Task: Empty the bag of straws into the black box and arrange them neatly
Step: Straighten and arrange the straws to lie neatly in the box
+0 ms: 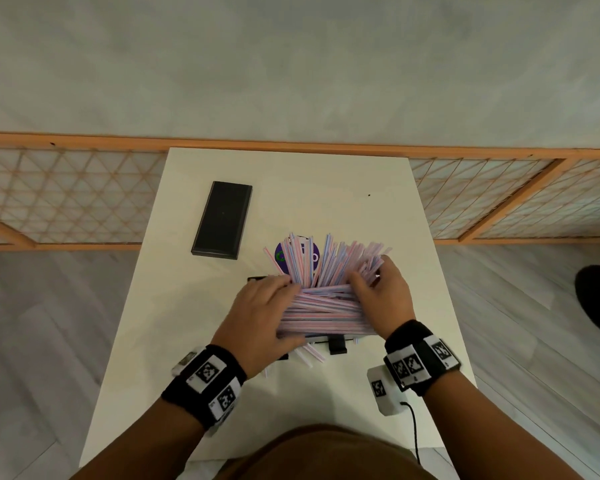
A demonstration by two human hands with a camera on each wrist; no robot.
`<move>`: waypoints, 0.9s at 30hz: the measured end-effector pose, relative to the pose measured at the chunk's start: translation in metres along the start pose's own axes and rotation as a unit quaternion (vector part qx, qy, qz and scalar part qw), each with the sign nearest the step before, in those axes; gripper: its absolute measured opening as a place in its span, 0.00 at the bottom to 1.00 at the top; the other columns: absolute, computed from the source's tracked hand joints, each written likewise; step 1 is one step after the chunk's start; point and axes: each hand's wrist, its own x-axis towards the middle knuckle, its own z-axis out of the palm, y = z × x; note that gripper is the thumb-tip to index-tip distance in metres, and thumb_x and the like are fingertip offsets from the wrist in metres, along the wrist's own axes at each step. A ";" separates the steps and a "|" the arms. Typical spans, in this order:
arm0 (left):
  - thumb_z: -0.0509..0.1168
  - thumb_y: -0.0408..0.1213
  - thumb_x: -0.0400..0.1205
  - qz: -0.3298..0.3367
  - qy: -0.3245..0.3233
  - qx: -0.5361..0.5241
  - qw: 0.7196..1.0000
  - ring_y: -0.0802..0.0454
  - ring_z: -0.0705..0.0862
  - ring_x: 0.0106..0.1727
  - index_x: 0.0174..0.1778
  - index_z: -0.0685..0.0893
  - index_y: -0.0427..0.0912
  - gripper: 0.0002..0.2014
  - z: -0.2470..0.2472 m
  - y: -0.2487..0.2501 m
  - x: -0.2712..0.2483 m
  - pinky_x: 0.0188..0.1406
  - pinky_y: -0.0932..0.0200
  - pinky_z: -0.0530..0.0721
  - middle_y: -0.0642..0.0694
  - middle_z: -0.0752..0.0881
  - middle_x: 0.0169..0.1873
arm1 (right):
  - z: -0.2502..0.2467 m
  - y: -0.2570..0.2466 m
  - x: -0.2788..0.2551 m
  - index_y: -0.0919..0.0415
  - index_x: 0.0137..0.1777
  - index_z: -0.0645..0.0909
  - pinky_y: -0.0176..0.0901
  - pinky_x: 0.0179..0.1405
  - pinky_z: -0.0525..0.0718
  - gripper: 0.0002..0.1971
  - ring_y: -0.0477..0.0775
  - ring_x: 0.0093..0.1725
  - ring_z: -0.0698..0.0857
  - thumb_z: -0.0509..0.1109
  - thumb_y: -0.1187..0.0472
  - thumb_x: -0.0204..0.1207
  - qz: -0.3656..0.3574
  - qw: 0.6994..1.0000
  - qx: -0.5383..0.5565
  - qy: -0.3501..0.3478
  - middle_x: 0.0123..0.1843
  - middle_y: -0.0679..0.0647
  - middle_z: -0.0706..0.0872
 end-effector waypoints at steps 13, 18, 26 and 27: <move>0.48 0.69 0.86 -0.010 -0.135 0.065 0.989 0.47 0.70 0.79 0.86 0.62 0.47 0.38 0.033 0.017 0.016 0.84 0.47 0.64 0.48 0.72 0.79 | -0.047 -0.047 -0.009 0.55 0.48 0.77 0.22 0.40 0.73 0.06 0.40 0.43 0.82 0.67 0.58 0.87 -0.157 0.987 0.006 0.025 0.42 0.48 0.82; 0.40 0.69 0.84 -0.021 -0.153 0.072 0.985 0.46 0.69 0.80 0.87 0.62 0.46 0.40 0.034 0.016 0.019 0.83 0.47 0.63 0.47 0.71 0.81 | -0.069 -0.084 -0.011 0.57 0.50 0.76 0.29 0.41 0.74 0.04 0.45 0.40 0.80 0.65 0.60 0.88 -0.227 0.973 -0.023 -0.022 0.41 0.50 0.81; 0.50 0.70 0.83 0.001 -0.116 0.054 0.992 0.44 0.83 0.61 0.68 0.82 0.44 0.35 0.025 0.010 0.033 0.64 0.45 0.81 0.46 0.85 0.60 | -0.059 -0.154 -0.019 0.60 0.58 0.75 0.53 0.40 0.80 0.04 0.59 0.42 0.82 0.61 0.61 0.88 -0.368 0.899 -0.206 -0.119 0.50 0.55 0.81; 0.57 0.65 0.84 -0.002 -0.113 0.029 0.993 0.45 0.84 0.58 0.64 0.84 0.42 0.30 0.020 0.012 0.033 0.61 0.44 0.83 0.45 0.87 0.57 | -0.052 -0.160 -0.024 0.61 0.60 0.75 0.54 0.38 0.82 0.08 0.62 0.41 0.83 0.57 0.61 0.88 -0.377 0.881 -0.253 -0.135 0.51 0.58 0.81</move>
